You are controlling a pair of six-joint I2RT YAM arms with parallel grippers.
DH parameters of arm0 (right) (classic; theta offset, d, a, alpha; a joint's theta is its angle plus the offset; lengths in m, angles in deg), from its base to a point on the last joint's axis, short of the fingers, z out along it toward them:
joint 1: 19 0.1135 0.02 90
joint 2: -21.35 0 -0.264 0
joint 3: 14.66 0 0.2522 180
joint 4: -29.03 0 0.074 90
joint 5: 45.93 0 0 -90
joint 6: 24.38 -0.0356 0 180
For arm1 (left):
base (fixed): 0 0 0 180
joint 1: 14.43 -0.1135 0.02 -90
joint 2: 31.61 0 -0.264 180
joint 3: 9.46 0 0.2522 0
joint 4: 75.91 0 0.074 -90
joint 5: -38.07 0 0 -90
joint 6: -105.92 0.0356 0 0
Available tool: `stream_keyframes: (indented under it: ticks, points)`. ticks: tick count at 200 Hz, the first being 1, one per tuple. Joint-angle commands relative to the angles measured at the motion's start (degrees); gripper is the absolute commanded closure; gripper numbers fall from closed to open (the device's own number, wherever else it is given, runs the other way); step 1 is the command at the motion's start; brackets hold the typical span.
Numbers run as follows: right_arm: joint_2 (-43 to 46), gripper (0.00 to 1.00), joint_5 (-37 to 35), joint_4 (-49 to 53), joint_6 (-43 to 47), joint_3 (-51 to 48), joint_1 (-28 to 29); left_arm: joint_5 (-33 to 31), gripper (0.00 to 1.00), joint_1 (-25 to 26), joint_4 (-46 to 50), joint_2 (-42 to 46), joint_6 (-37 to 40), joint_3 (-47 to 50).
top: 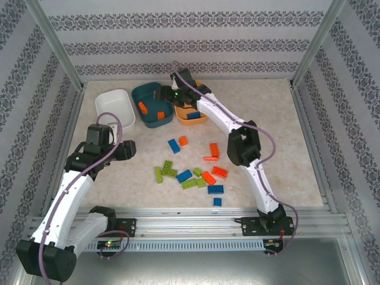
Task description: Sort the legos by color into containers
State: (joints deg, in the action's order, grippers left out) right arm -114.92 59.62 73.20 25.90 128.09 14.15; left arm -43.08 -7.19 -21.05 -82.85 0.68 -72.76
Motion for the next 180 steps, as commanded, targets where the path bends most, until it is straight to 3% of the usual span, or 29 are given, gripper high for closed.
stream_keyframes:
  ticks: [1,26,44,91,180]
  points:
    - [11.84,0.31,-10.28,10.30,5.20,-11.32,1.97,0.98,0.30,-1.09,-1.48,1.14,0.48,0.84]
    - [17.80,0.35,-10.07,9.35,7.79,-24.67,2.40,1.63,0.30,-1.35,-1.75,1.08,0.23,1.13]
    - [17.94,0.39,-9.05,9.20,10.62,-28.25,2.43,2.27,0.30,-1.47,-1.90,1.05,0.06,1.31]
    - [13.68,0.49,-8.83,10.25,15.00,-27.59,2.79,3.53,0.31,-1.50,-2.09,-0.17,0.30,1.70]
    - [8.68,0.56,-8.87,11.34,15.65,-26.49,3.13,4.23,0.30,-1.53,-2.35,-1.03,0.67,1.68]
